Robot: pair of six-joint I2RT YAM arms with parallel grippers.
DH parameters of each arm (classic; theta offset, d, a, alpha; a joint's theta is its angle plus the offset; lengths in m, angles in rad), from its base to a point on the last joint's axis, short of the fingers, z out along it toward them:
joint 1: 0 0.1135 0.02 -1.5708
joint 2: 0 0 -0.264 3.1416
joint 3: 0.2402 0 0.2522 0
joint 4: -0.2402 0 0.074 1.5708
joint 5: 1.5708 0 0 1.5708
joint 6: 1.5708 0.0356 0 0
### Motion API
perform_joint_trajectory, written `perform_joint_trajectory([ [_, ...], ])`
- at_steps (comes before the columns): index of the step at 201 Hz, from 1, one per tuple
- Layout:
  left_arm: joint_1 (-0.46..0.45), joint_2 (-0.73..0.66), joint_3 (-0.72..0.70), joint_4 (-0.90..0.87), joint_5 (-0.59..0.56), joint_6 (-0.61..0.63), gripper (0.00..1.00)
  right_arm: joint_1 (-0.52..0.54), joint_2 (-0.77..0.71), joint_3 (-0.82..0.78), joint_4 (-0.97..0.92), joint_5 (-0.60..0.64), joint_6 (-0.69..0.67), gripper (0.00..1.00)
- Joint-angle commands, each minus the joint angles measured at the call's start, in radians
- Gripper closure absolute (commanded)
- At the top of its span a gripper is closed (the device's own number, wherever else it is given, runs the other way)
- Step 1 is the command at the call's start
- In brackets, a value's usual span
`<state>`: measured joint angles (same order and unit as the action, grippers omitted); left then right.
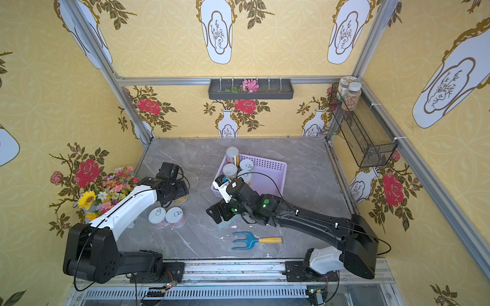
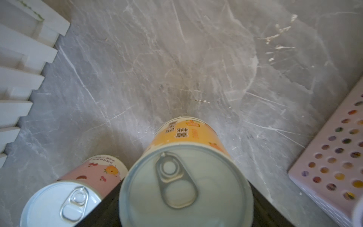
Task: Put the canned food in the basket
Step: Pick up the canned food from the center of the board, then place the canned food in the basket.
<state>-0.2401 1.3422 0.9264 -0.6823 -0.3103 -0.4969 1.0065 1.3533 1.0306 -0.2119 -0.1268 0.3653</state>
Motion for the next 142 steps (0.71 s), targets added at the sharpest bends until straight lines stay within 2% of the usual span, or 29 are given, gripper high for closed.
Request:
perform_joint_trajectory([
  [1,-0.051,-0.020,0.026,-0.005,0.006,0.014,0.25,-0.033,-0.026,-0.016,0.012,-0.015,0.018,0.02],
  [50,-0.209,-0.022,0.111,-0.017,0.029,-0.026,0.25,-0.102,-0.081,-0.074,0.017,-0.014,0.009,0.02],
  [65,-0.291,-0.004,0.149,-0.027,0.019,-0.035,0.25,-0.120,-0.105,-0.095,0.019,-0.003,0.009,0.02],
  [95,-0.401,0.055,0.249,-0.067,-0.028,-0.040,0.25,-0.159,-0.152,-0.131,-0.003,0.028,0.010,0.02],
  [142,-0.513,0.184,0.387,-0.068,-0.020,-0.022,0.27,-0.235,-0.226,-0.150,-0.093,0.056,0.012,0.03],
])
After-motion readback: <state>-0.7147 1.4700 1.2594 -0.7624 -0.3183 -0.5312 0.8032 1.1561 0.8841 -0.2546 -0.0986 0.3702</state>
